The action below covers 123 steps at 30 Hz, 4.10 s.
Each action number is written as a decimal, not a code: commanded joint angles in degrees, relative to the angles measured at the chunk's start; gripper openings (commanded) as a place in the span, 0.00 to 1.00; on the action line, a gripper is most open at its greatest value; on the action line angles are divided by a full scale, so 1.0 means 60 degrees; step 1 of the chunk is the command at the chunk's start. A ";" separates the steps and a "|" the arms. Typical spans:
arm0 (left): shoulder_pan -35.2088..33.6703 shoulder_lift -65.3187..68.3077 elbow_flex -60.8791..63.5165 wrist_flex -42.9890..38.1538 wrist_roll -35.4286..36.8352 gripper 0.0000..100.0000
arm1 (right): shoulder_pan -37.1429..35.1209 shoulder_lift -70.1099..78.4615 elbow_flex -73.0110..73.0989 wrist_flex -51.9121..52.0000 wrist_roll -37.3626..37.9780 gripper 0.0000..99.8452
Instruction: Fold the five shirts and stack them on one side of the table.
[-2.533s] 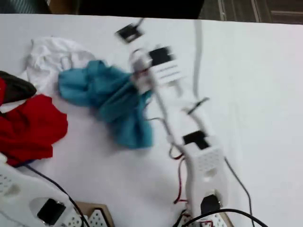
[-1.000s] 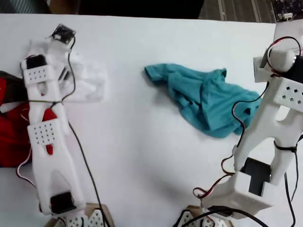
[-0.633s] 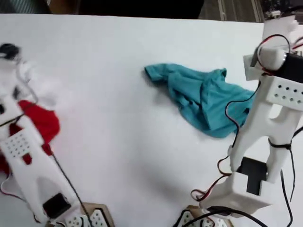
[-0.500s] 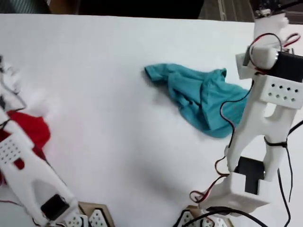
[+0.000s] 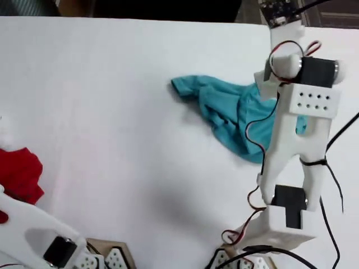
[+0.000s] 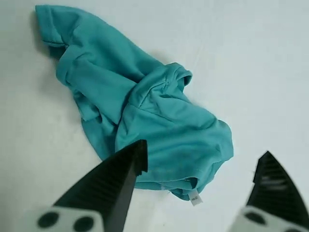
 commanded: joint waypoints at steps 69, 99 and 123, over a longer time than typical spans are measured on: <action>0.4718 -1.2440 1.7927 -0.4220 0.3560 0.26 | -0.3319 0.0593 0.0615 -0.0960 -0.0762 0.02; 0.4440 -1.2396 1.7927 -0.4733 0.3546 0.26 | -0.4447 -0.2498 0.5495 -0.0432 -0.0278 0.32; 0.3634 -1.2381 1.8015 -0.5040 0.3546 0.26 | -0.6308 -0.1604 1.1766 -0.5604 0.1641 0.32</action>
